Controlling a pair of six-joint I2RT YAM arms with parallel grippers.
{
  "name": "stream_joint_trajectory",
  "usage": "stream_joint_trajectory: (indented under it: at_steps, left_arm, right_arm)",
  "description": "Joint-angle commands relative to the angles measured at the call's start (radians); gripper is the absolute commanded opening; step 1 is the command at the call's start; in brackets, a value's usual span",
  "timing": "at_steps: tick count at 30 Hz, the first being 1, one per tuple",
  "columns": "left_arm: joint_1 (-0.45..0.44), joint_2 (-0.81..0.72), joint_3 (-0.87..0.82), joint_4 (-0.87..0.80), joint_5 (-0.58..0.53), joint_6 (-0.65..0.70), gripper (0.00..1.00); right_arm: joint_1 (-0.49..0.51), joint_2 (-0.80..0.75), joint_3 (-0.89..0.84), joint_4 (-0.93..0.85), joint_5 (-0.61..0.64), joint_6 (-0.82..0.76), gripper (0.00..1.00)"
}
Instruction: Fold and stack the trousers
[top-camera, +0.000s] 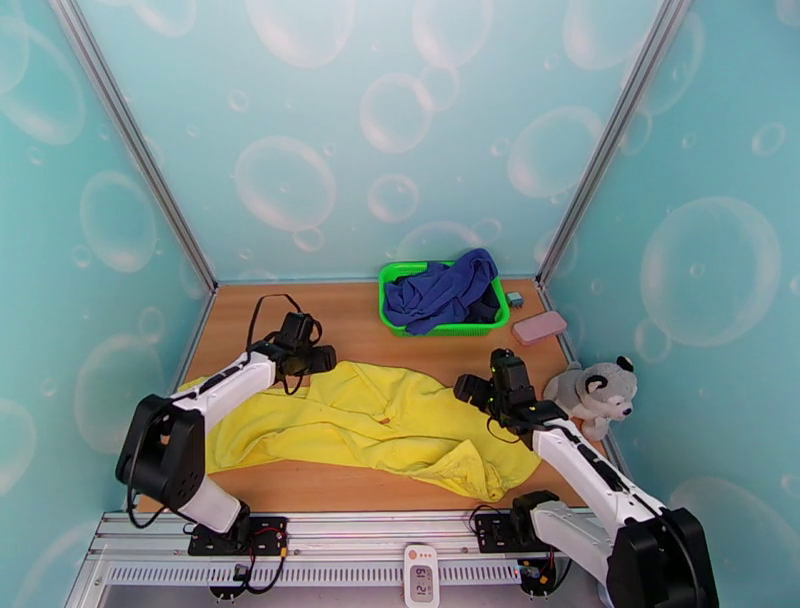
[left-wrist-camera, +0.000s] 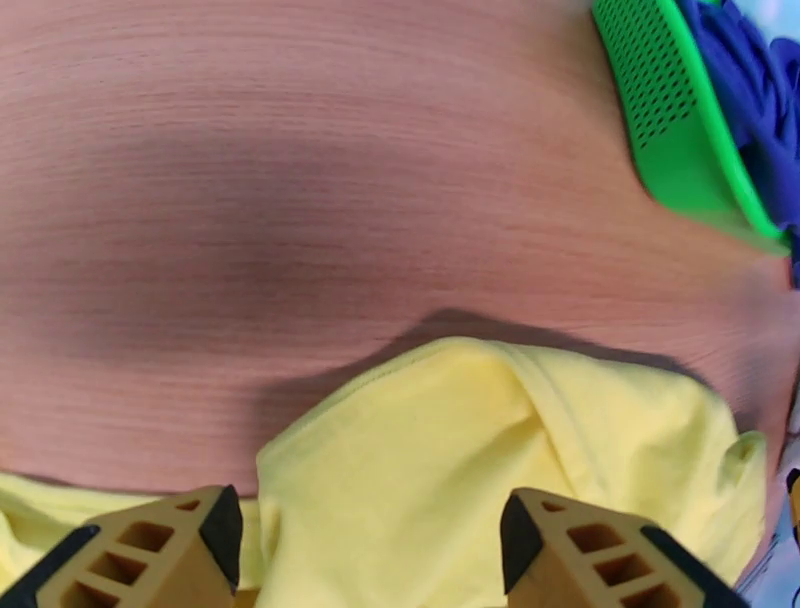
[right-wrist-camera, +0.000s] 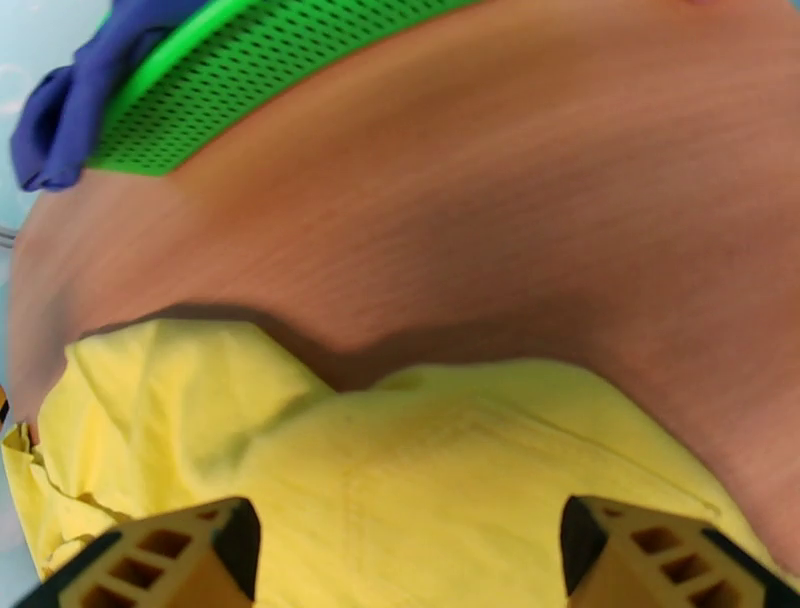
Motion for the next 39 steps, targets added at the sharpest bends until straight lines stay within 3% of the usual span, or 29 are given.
stream_joint_trajectory:
  at_steps: [1,6,9,11,13,16,17,18,19,28,32,33,35,37,39]
  left_arm:
    - [0.003,0.033,0.003,0.074,0.027,0.152,0.72]
    - [-0.001,0.079,-0.028,0.129,0.053,0.162,0.72]
    - [-0.004,0.081,-0.06,0.163,0.062,0.143,0.65]
    - [-0.002,0.081,-0.085,0.187,0.072,0.125,0.47]
    - [-0.001,0.084,-0.102,0.201,0.07,0.106,0.22]
    - [0.012,0.07,-0.114,0.196,0.055,0.089,0.0]
    - [0.021,0.056,-0.114,0.189,0.049,0.083,0.0]
    - [0.032,0.04,-0.114,0.184,0.047,0.08,0.0]
    - [0.049,0.016,-0.114,0.18,0.046,0.075,0.0]
    - [0.237,-0.239,-0.1,0.19,0.034,0.034,0.0]
    - [0.252,-0.287,-0.084,0.204,0.062,0.064,0.0]
    - [0.246,-0.281,-0.081,0.202,0.094,0.068,0.09]
    - [0.221,-0.252,-0.079,0.186,0.134,0.087,0.42]
    - [0.174,-0.217,-0.09,0.17,0.122,0.113,0.55]
    - [0.127,-0.183,-0.102,0.155,0.083,0.132,0.6]
  right_arm:
    - [-0.04,0.038,-0.046,0.024,-0.016,0.101,0.83]
    - [-0.051,0.159,-0.044,0.075,-0.033,0.091,0.82]
    - [-0.044,0.209,-0.045,0.098,-0.033,0.084,0.82]
    - [-0.043,0.247,-0.047,0.124,-0.058,0.08,0.78]
    - [-0.038,0.285,-0.047,0.154,-0.079,0.073,0.65]
    - [-0.041,0.326,-0.034,0.186,-0.103,0.054,0.3]
    - [-0.04,0.33,-0.024,0.196,-0.11,0.04,0.14]
    - [-0.042,0.331,-0.013,0.2,-0.109,0.028,0.03]
    - [-0.046,0.333,0.004,0.205,-0.117,0.004,0.0]
    - [-0.051,0.292,0.255,0.222,-0.211,-0.213,0.0]
    - [-0.034,0.291,0.35,0.236,-0.252,-0.27,0.0]
    - [-0.024,0.291,0.364,0.236,-0.233,-0.282,0.0]
    - [-0.018,0.311,0.403,0.188,-0.158,-0.304,0.0]
    - [-0.028,0.352,0.447,0.107,-0.06,-0.327,0.02]
    - [-0.033,0.382,0.469,0.051,-0.015,-0.333,0.15]
